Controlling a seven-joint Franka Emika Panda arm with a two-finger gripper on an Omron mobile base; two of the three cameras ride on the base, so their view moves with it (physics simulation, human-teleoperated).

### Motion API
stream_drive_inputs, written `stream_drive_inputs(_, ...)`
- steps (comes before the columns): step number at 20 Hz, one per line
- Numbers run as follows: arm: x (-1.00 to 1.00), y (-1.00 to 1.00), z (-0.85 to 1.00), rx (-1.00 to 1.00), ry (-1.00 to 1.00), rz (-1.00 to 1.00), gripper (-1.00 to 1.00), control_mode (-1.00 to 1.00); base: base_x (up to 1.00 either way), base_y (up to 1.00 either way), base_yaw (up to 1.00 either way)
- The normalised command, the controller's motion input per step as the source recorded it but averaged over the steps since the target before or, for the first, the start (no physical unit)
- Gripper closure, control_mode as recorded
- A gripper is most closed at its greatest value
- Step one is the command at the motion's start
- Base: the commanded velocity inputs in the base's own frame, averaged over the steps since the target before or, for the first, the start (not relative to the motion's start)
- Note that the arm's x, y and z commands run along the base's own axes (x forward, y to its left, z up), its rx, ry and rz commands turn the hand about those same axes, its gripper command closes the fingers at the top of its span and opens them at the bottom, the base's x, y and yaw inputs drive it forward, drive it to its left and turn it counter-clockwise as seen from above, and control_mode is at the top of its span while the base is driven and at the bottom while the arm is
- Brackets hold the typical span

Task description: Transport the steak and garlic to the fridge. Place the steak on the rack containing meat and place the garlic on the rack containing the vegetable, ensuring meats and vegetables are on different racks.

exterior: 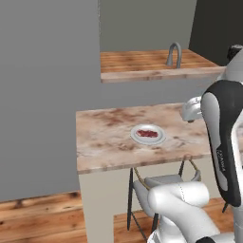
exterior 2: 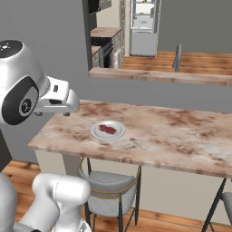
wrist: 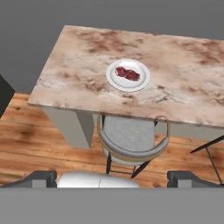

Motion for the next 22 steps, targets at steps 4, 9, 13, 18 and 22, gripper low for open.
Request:
stream_drive_inputs(4,0.57,0.0,-0.49,0.0,0.24,0.01,-1.0,-1.0,0.0,0.0,0.0)
stream_drive_inputs(9,0.79,0.0,-0.31,0.0,0.36,0.02,-1.0,-1.0,0.0,0.0,0.0)
stream_drive_inputs(13,0.86,0.0,-0.27,0.0,0.3,0.02,-1.0,-1.0,0.0,0.0,0.0)
stream_drive_inputs(18,0.61,-0.01,-0.57,-0.01,0.11,0.07,-1.0,-1.0,0.0,0.0,0.0)
stream_drive_inputs(22,0.59,0.0,-0.72,-0.01,0.0,0.1,-1.0,-1.0,0.0,0.0,0.0)
